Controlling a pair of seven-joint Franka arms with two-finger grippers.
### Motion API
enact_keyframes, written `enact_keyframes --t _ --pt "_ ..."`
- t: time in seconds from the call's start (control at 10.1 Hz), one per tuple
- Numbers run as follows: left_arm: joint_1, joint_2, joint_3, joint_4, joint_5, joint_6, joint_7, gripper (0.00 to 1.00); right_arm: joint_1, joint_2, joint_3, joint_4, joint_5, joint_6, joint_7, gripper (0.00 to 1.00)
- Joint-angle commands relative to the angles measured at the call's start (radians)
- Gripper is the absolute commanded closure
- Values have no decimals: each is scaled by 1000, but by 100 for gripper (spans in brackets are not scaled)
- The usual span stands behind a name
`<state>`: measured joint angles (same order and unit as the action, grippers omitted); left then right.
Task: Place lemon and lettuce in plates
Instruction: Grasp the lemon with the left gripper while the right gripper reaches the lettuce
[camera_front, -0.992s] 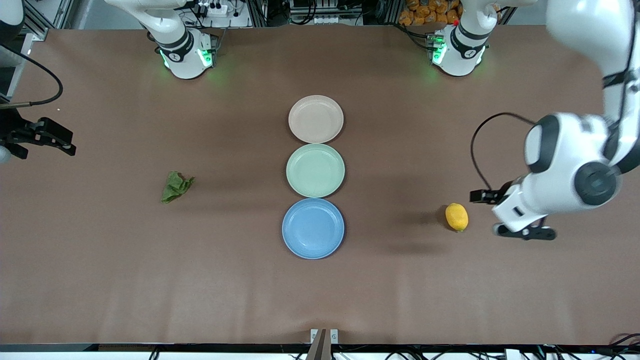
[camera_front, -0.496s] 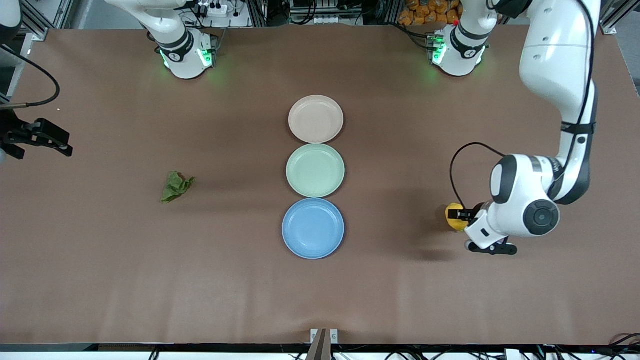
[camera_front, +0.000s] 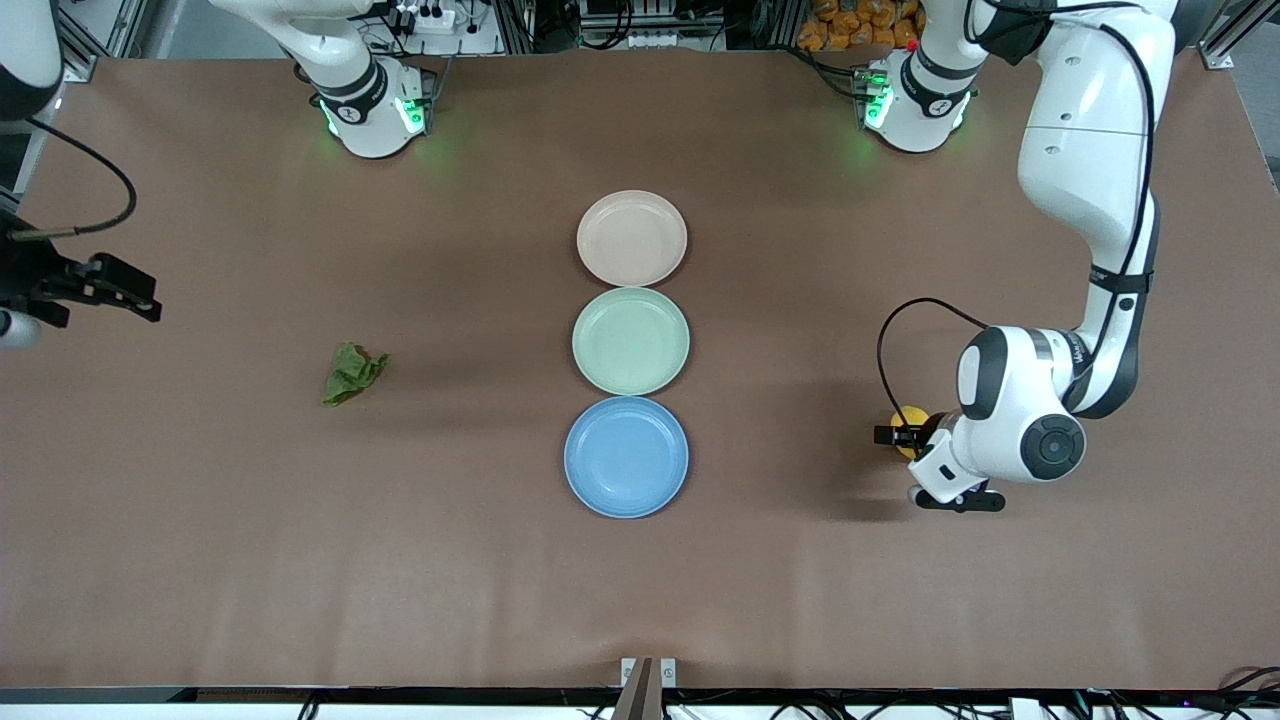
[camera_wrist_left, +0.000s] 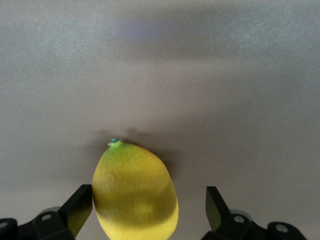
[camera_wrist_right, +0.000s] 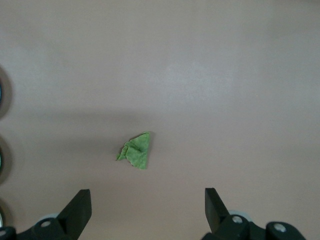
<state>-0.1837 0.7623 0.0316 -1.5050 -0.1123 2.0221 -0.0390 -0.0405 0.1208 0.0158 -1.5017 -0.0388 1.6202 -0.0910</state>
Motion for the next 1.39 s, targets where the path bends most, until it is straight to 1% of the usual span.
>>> enact_keyframes --t 0.0,0.1,0.2,0.4,0.5,0.6,0.69,0.89,0.99,1.19,1.29 --pt "-3 15 4 8 -23 9 -2 23 -12 0 6 -43 10 30 5 0" --pt "-3 15 4 8 -20 9 -1 67 -13 0 4 -64 10 40 5 0" --pt "-5 14 5 8 -18 9 -2 100 -24 0 4 -92 17 55 10 0" --pt "-5 3 2 9 -12 6 1 100 -33 0 3 -130 60 64 65 0" --pt "-20 -18 -7 17 -10 -3 11 100 -32 0 3 -141 60 79 66 0" --pt "-40 -46 -33 23 -7 -5 4 100 -32 -1 3 -176 60 113 66 0" --pt "-71 -61 -65 49 -9 -5 -11 100 -30 -4 3 -219 60 160 66 0" --pt "-147 -60 -78 112 -9 13 -53 100 -30 -1 4 -293 62 234 65 0" --pt "-180 -57 -76 135 -1 64 -55 100 -30 -1 4 -342 62 289 65 0" --pt "-252 -48 -85 140 -3 243 -62 100 -18 0 6 -455 62 432 65 0" --pt "-273 -26 -85 140 -3 345 -73 100 -1 6 6 -481 62 446 63 0"
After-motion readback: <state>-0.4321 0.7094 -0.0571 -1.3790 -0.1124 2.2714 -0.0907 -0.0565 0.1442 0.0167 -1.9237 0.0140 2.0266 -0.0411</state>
